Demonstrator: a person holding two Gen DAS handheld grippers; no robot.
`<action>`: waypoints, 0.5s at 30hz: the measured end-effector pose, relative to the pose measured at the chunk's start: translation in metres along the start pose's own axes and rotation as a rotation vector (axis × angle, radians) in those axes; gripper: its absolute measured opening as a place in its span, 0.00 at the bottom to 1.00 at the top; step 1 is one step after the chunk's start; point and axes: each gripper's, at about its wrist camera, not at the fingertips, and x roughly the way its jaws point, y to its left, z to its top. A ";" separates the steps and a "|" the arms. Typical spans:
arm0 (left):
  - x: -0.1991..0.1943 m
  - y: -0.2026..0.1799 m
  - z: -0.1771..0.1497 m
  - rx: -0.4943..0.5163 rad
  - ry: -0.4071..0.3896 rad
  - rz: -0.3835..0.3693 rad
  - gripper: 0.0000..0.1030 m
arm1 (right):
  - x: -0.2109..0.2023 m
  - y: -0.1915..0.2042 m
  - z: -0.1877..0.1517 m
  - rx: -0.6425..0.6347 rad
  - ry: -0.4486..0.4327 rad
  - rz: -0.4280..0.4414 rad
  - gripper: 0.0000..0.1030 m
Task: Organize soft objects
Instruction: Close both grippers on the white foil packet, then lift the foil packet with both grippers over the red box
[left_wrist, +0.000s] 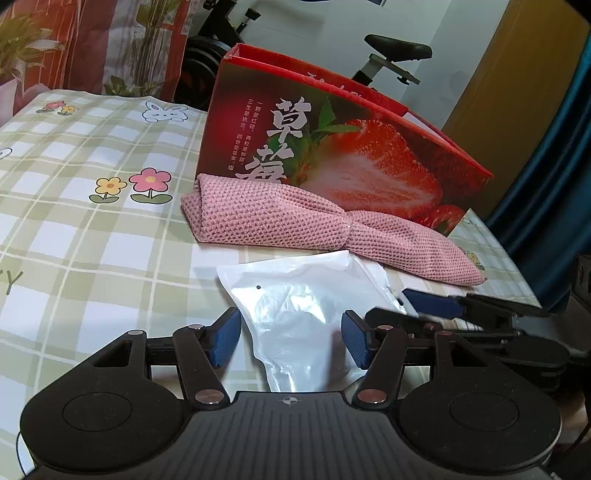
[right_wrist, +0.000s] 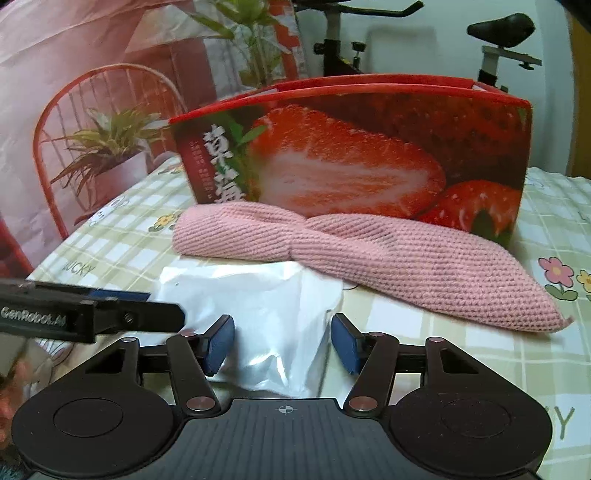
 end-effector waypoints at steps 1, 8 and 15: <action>0.000 0.000 0.000 -0.006 -0.001 -0.005 0.60 | -0.001 0.002 -0.001 -0.010 0.000 0.001 0.52; 0.003 -0.001 0.000 -0.012 0.002 -0.029 0.57 | -0.002 0.004 -0.001 -0.014 -0.003 0.022 0.48; 0.003 -0.001 -0.001 -0.024 0.005 -0.038 0.51 | -0.002 0.004 -0.001 -0.001 -0.001 0.070 0.36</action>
